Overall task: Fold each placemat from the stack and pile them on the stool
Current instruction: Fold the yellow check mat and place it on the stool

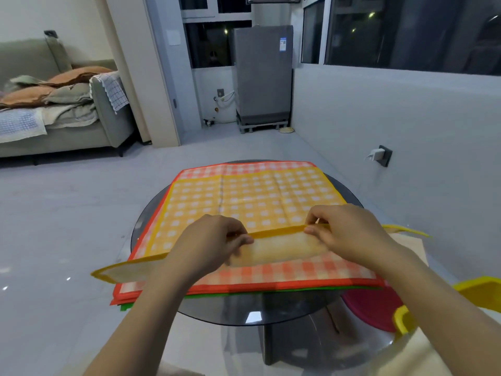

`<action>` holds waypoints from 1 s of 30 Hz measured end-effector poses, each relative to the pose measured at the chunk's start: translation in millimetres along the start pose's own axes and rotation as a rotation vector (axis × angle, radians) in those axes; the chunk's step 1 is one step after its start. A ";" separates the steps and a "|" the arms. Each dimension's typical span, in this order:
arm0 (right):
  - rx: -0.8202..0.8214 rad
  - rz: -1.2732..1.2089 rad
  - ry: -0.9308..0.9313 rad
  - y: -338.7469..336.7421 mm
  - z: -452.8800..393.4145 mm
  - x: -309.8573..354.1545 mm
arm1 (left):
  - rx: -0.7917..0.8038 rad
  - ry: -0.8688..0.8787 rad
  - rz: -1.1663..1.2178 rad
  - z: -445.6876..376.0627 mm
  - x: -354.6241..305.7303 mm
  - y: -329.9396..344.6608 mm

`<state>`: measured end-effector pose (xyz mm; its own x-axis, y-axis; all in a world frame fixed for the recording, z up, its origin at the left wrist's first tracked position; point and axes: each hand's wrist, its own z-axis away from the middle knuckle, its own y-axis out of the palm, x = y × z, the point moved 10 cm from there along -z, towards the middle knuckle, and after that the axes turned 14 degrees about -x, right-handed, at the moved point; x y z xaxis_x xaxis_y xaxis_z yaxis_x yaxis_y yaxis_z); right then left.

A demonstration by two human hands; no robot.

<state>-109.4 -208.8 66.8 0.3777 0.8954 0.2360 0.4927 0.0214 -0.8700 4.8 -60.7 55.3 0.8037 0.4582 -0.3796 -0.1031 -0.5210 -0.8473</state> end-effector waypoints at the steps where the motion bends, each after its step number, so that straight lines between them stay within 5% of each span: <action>1: -0.019 0.006 -0.008 -7.7 -2.5 1.3 | -0.002 0.007 -0.003 -2.9 -3.6 -6.0; 14: -0.430 0.015 -0.106 8.7 -89.8 -8.9 | -0.488 0.184 -0.176 -83.1 22.2 -22.8; 30: -0.239 0.072 -0.016 130.5 -129.7 -48.1 | -0.364 0.012 -0.198 -125.8 96.5 74.6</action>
<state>38.4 -306.7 -1.9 0.4070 0.8977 0.1685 0.6372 -0.1469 -0.7565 148.4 -146.0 2.2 0.7945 0.5674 -0.2164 0.2661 -0.6457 -0.7157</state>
